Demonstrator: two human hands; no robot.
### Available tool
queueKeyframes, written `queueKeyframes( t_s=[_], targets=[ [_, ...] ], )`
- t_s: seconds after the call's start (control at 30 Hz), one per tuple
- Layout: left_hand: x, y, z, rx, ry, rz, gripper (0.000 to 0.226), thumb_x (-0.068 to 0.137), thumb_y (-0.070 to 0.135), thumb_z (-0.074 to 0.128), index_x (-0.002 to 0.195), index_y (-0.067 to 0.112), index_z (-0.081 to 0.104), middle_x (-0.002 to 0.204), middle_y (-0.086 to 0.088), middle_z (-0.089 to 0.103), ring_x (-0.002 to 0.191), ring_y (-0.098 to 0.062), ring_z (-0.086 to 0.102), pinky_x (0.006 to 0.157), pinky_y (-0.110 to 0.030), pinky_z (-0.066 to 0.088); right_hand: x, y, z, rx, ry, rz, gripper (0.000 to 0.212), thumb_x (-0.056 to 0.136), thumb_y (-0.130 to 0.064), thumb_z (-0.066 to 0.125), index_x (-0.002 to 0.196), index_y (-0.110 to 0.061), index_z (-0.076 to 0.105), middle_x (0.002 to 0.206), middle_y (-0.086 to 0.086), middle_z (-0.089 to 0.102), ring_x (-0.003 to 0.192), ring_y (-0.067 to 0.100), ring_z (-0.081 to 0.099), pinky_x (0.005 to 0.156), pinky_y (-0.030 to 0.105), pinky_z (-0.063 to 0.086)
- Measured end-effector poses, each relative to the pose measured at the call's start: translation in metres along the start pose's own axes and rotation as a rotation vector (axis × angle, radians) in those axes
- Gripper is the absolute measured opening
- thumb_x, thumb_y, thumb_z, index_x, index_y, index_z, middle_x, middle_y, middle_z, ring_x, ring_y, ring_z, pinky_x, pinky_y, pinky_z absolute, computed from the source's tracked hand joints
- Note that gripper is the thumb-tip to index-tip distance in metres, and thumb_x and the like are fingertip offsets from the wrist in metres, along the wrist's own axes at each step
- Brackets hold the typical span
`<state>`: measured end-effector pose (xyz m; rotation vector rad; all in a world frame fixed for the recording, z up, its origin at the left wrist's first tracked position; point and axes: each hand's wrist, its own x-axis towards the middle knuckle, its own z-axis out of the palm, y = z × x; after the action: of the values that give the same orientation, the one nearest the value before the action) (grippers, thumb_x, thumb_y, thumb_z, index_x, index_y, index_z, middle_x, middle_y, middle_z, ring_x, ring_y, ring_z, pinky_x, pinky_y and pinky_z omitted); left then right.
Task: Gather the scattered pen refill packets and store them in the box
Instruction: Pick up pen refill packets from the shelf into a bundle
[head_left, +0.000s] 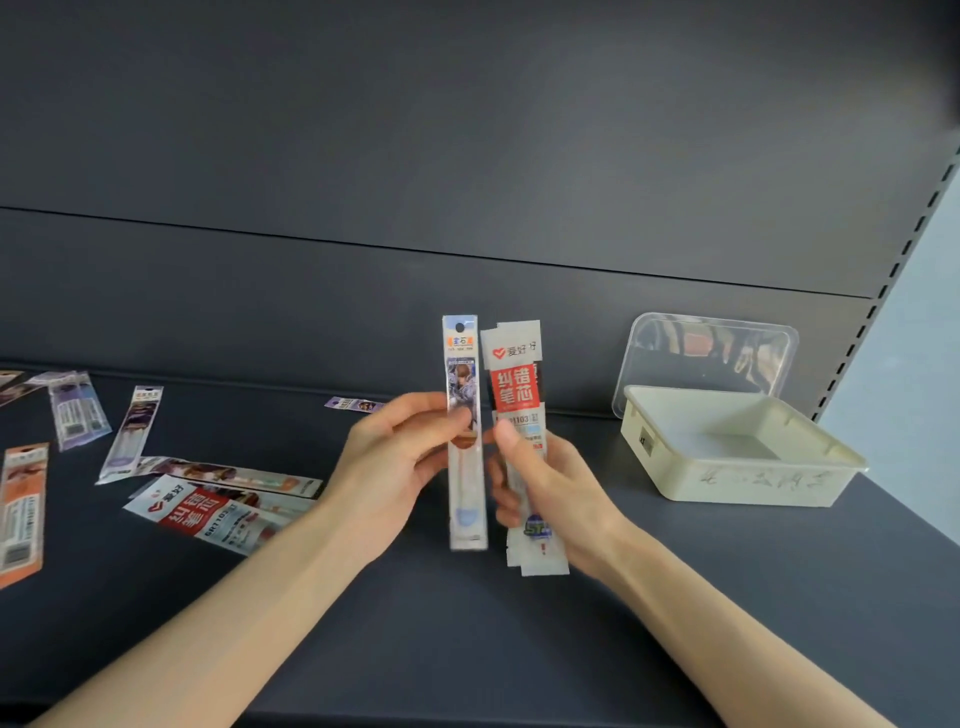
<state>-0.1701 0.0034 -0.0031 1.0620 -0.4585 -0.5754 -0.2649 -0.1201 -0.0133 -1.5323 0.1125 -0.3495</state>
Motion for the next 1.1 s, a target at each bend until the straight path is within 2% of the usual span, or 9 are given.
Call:
queueKeyframes(
  t_s=[0.13, 0.27, 0.43, 0.57, 0.73, 0.83, 0.9, 1.0, 1.1],
  targets=[
    [-0.002, 0.0, 0.003, 0.084, -0.03, 0.02, 0.024, 0.067, 0.015, 0.071, 0.089, 0.006, 0.069, 0.089, -0.008, 0.075, 0.084, -0.019, 0.072, 0.074, -0.029, 0.057, -0.003, -0.002, 0.002, -0.052, -0.047, -0.048, 0.025, 0.079, -0.023, 0.067, 0.103, -0.016, 0.063, 0.078, -0.008, 0.071, 0.068, 0.007, 0.067, 0.063, 0.019, 0.051],
    [0.0, 0.0, 0.0, 0.197, -0.006, 0.044, 0.018, 0.075, 0.025, 0.069, 0.087, 0.013, 0.075, 0.09, -0.002, 0.073, 0.087, -0.015, 0.065, 0.081, -0.03, 0.052, -0.002, -0.003, 0.0, -0.074, 0.017, -0.013, 0.008, 0.086, -0.004, 0.064, 0.09, -0.012, 0.063, 0.068, -0.001, 0.067, 0.059, 0.015, 0.059, 0.057, 0.025, 0.051],
    [0.022, 0.014, -0.029, 0.613, 0.049, 0.067, 0.009, 0.083, 0.013, 0.068, 0.086, 0.021, 0.072, 0.088, 0.002, 0.07, 0.081, -0.009, 0.061, 0.071, -0.021, 0.048, 0.009, -0.004, -0.005, 0.116, 0.02, 0.075, 0.013, 0.091, 0.004, 0.05, 0.092, -0.005, 0.06, 0.074, 0.01, 0.069, 0.065, 0.021, 0.063, 0.065, 0.035, 0.059],
    [0.058, 0.02, -0.066, 1.041, 0.049, 0.154, 0.015, 0.081, 0.01, 0.07, 0.095, 0.013, 0.071, 0.092, -0.002, 0.07, 0.09, -0.015, 0.064, 0.066, -0.015, 0.043, 0.028, -0.002, 0.003, 0.082, 0.028, 0.119, 0.008, 0.093, -0.002, 0.049, 0.097, -0.006, 0.055, 0.06, 0.004, 0.051, 0.045, 0.013, 0.04, 0.044, 0.024, 0.041],
    [0.114, 0.018, -0.107, 1.617, -0.172, 0.201, 0.049, 0.091, 0.032, 0.059, 0.135, 0.014, 0.049, 0.141, -0.001, 0.048, 0.13, -0.02, 0.044, 0.107, -0.036, 0.033, 0.058, 0.0, 0.015, -0.028, 0.106, 0.15, 0.015, 0.092, -0.019, 0.06, 0.087, -0.009, 0.05, 0.051, -0.004, 0.034, 0.043, 0.009, 0.026, 0.04, 0.02, 0.028],
    [0.134, 0.018, -0.122, 1.707, -0.3, 0.164, 0.048, 0.091, 0.04, 0.055, 0.133, 0.018, 0.052, 0.133, 0.001, 0.054, 0.125, -0.021, 0.047, 0.105, -0.039, 0.035, 0.076, 0.005, 0.022, -0.076, 0.163, 0.168, 0.021, 0.092, -0.023, 0.06, 0.084, -0.004, 0.054, 0.046, -0.004, 0.035, 0.04, 0.009, 0.028, 0.039, 0.02, 0.03],
    [0.141, 0.021, -0.13, 1.647, -0.363, 0.238, 0.034, 0.089, 0.036, 0.06, 0.117, 0.019, 0.065, 0.114, 0.002, 0.061, 0.11, -0.019, 0.055, 0.096, -0.036, 0.042, 0.087, 0.006, 0.029, -0.138, 0.206, 0.145, 0.024, 0.092, -0.023, 0.06, 0.078, -0.003, 0.061, 0.05, 0.001, 0.044, 0.04, 0.011, 0.037, 0.042, 0.021, 0.038],
    [0.141, 0.028, -0.14, 1.595, -0.473, 0.36, 0.017, 0.088, 0.029, 0.063, 0.098, 0.02, 0.072, 0.098, 0.006, 0.061, 0.093, -0.012, 0.056, 0.087, -0.03, 0.044, 0.105, 0.007, 0.041, -0.259, 0.262, 0.094, 0.02, 0.091, -0.023, 0.061, 0.083, -0.006, 0.068, 0.08, 0.009, 0.07, 0.07, 0.019, 0.067, 0.065, 0.021, 0.055],
    [0.135, 0.039, -0.147, 1.543, -0.588, 0.468, 0.009, 0.089, 0.028, 0.062, 0.088, 0.022, 0.069, 0.09, 0.008, 0.06, 0.082, -0.006, 0.056, 0.078, -0.027, 0.044, 0.118, 0.008, 0.053, -0.529, 0.255, 0.103, 0.034, 0.09, -0.03, 0.061, 0.104, 0.0, 0.068, 0.111, 0.018, 0.069, 0.103, 0.026, 0.065, 0.078, 0.02, 0.052]
  ],
)
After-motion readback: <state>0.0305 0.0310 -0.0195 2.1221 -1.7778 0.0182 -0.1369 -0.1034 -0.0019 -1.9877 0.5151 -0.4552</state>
